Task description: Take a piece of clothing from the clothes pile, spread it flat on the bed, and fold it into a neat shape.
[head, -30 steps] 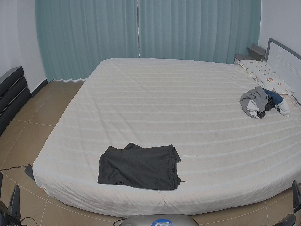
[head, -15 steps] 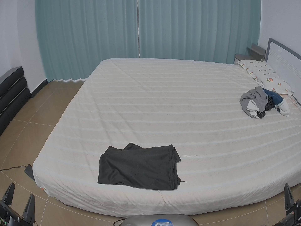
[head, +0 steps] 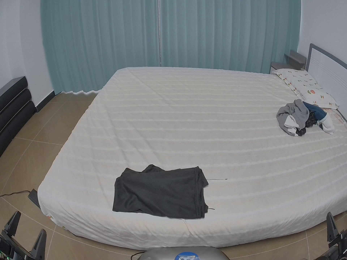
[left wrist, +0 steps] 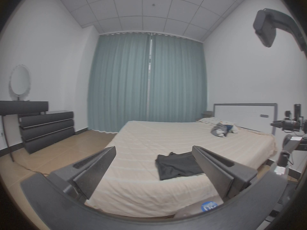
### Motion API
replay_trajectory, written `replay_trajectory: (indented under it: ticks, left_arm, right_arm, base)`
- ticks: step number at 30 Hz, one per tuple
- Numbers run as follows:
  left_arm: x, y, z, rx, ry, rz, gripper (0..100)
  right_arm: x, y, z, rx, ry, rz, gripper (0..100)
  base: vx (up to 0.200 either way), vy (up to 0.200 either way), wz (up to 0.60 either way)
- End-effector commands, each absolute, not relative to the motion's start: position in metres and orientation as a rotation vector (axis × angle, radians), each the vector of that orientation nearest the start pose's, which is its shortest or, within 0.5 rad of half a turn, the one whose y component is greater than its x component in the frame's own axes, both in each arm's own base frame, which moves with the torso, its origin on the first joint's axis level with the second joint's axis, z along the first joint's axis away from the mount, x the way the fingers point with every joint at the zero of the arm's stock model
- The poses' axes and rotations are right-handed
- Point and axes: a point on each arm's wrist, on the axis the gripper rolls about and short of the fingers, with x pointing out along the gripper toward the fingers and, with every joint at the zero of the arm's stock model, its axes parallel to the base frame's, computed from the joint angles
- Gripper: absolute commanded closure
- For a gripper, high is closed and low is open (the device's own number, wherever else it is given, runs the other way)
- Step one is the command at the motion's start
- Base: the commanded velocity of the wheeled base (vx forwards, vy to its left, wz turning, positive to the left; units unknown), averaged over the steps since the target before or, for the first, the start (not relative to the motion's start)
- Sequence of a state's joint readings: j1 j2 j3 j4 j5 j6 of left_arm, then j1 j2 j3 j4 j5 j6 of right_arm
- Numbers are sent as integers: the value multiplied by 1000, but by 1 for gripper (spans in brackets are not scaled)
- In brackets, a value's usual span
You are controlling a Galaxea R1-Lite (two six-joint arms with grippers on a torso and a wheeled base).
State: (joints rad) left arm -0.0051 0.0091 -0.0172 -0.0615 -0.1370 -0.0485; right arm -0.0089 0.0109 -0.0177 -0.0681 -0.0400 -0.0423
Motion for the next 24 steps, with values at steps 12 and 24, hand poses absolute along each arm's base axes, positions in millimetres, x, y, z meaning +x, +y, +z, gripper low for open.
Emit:
replay_trajectory:
  ticks: [12,24]
  left_arm:
    - [-22,-1,75,24,11,-65,0]
    - [-22,-1,75,7,12,-66,0]
  right_arm:
    - [-22,0,76,-1,8,-11,0]
    - [-24,0,75,26,26,-5,0]
  base:
    - [0,0,0]
    - [0,0,0]
